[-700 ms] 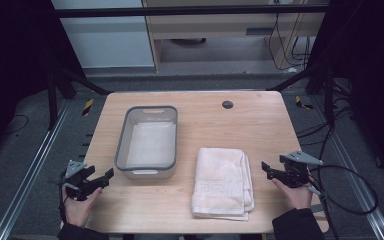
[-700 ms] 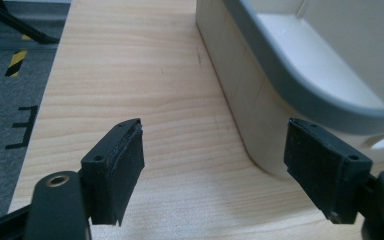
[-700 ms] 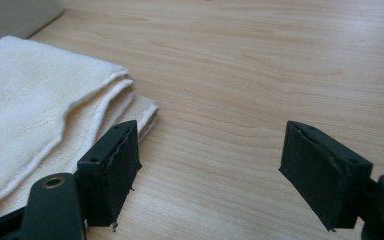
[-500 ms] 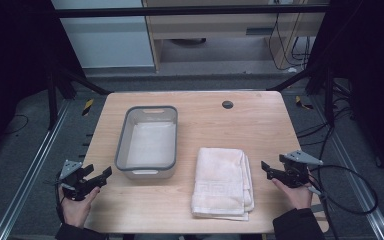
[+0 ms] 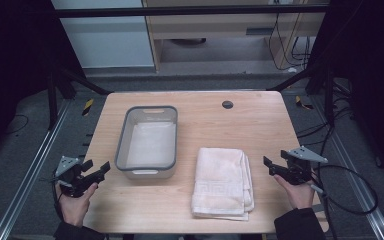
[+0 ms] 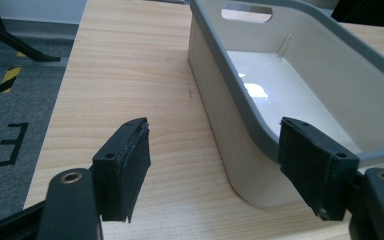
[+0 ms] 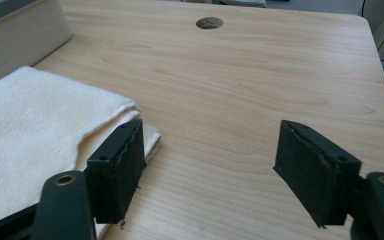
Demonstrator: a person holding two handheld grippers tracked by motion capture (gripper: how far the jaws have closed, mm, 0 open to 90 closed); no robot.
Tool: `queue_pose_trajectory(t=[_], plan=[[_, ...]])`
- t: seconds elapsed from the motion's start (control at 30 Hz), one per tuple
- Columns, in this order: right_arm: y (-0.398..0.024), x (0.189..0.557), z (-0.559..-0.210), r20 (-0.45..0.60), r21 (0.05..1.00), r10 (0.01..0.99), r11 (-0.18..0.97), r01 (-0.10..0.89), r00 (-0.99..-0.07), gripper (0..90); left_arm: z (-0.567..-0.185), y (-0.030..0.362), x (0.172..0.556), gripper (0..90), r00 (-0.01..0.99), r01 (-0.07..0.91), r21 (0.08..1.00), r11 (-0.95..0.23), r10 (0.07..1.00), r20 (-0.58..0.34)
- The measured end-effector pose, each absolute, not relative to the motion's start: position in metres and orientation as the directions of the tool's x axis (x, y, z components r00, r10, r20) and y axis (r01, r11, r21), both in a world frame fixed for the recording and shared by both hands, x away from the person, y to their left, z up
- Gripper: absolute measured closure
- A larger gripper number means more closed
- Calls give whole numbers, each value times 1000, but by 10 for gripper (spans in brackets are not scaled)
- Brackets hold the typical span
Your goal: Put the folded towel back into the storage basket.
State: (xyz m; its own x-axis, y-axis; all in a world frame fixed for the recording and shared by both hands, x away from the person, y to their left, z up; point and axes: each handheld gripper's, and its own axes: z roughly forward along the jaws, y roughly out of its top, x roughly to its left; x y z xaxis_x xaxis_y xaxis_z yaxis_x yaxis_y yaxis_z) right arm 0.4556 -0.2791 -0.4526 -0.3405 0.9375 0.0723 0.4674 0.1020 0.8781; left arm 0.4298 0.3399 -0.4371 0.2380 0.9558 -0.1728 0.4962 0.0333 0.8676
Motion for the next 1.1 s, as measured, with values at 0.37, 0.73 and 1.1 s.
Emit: queue_pose_trajectory(t=[0.37,0.73,1.1], plan=[[-272,464,-432,97,885,919,96,455,-381,369,-414,334,436,306,263,450,892,41,949,-176],[-269,472,-414,127,894,907,70,443,-400,436,-399,301,442,350,337,417,909,4,928,-159],[-257,481,-397,145,906,890,56,420,-432,454,-388,256,444,376,424,394,919,-35,894,-147]])
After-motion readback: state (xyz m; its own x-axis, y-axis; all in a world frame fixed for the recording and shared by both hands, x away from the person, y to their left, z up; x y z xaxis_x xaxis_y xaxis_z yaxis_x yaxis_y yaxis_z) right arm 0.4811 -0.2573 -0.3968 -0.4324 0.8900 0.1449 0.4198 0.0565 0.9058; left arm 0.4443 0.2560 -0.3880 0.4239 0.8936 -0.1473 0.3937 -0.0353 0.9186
